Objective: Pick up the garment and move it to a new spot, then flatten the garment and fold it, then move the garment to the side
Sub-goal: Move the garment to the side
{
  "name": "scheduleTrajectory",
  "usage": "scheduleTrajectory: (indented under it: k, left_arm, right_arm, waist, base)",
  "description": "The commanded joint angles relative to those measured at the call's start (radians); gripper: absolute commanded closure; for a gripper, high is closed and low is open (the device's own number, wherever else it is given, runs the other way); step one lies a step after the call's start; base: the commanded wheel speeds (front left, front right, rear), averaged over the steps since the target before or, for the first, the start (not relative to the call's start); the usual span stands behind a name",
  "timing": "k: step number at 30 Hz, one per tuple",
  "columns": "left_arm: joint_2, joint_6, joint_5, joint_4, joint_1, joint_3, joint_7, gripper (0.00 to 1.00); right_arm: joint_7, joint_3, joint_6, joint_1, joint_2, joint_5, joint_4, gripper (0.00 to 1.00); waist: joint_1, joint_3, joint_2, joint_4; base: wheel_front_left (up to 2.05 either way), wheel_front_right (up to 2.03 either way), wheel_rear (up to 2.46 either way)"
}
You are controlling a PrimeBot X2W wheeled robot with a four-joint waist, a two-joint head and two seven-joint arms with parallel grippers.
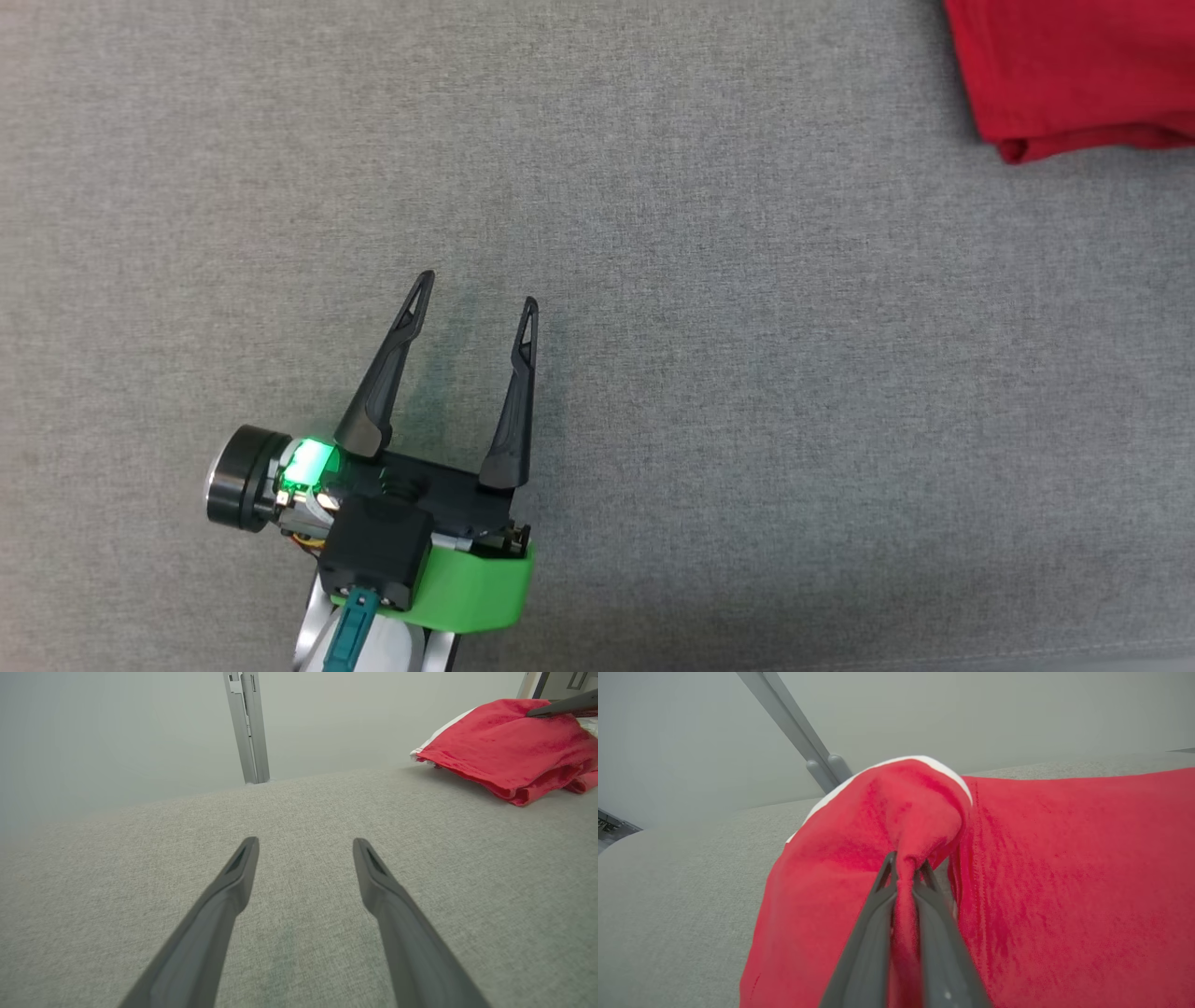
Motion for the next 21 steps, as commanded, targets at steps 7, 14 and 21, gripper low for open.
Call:
scheduleTrajectory:
  k: [7, 14, 21]
  left_arm:
    - [0.027, 0.002, 0.004, -0.012, -0.045, -0.007, -0.002, 0.00]
    - [0.038, -0.001, -0.006, -0.012, -0.063, -0.017, -0.002, 0.00]
    - [0.037, 0.006, -0.019, -0.019, -0.065, -0.015, -0.002, 0.00]
  right_arm:
    - [-0.046, 0.015, 0.000, -0.075, -0.087, -0.042, 0.029, 1.00]
    - [-0.059, 0.059, -0.001, -0.134, -0.190, -0.108, 0.014, 1.00]
    - [-0.055, 0.092, -0.001, -0.174, -0.266, -0.121, 0.028, 1.00]
  waist:
    - [-0.0001, 0.079, 0.0000, -0.037]
    - [-0.0001, 0.102, 0.0000, -0.028]
    - [-0.0001, 0.115, 0.0000, -0.021]
  base:
    - [0.00, 0.00, 0.00]
    - [0.00, 0.00, 0.00]
    - [0.00, 0.00, 0.00]
